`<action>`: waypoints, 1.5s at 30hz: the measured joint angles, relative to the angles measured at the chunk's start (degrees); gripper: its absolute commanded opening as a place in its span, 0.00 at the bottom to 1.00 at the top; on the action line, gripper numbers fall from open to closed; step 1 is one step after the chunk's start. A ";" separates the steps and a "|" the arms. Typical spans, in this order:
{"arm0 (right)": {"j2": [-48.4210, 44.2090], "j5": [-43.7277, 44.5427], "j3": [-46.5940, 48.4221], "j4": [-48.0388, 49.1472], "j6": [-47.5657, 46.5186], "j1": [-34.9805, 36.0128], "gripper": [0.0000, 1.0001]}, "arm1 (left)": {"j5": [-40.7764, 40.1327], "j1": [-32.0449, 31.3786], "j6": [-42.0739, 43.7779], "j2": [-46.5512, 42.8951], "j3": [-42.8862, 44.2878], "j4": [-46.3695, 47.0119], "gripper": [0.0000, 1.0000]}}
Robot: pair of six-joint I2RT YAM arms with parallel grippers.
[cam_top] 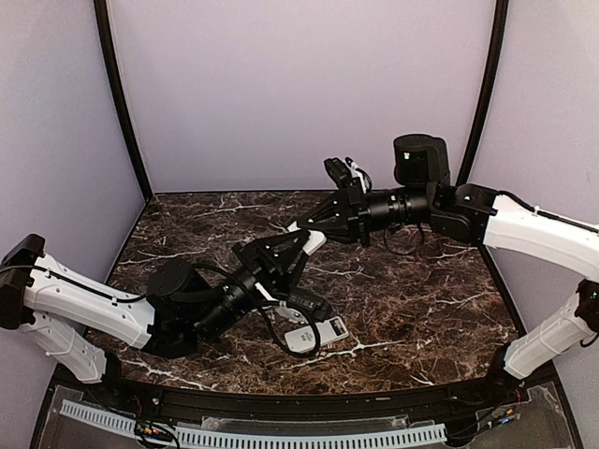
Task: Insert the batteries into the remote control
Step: Pass from the left arm to the right, then pass from the right arm to the left
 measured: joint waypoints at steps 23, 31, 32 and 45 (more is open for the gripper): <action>-7.89 5.77 -18.01 2.71 -6.56 -6.82 0.00 | 5.88 4.76 -59.14 -6.14 8.26 -46.69 0.95; -5.97 7.91 -31.45 11.13 -9.84 -8.17 0.00 | 17.05 8.39 -87.60 4.39 2.21 -57.96 0.98; -5.64 8.00 -33.00 12.74 -10.12 -8.33 0.00 | 17.84 9.11 -89.50 6.49 1.88 -58.58 0.98; 1.64 8.35 -45.53 32.98 -10.56 -11.06 0.00 | 22.58 12.00 -94.16 14.75 1.75 -55.12 0.95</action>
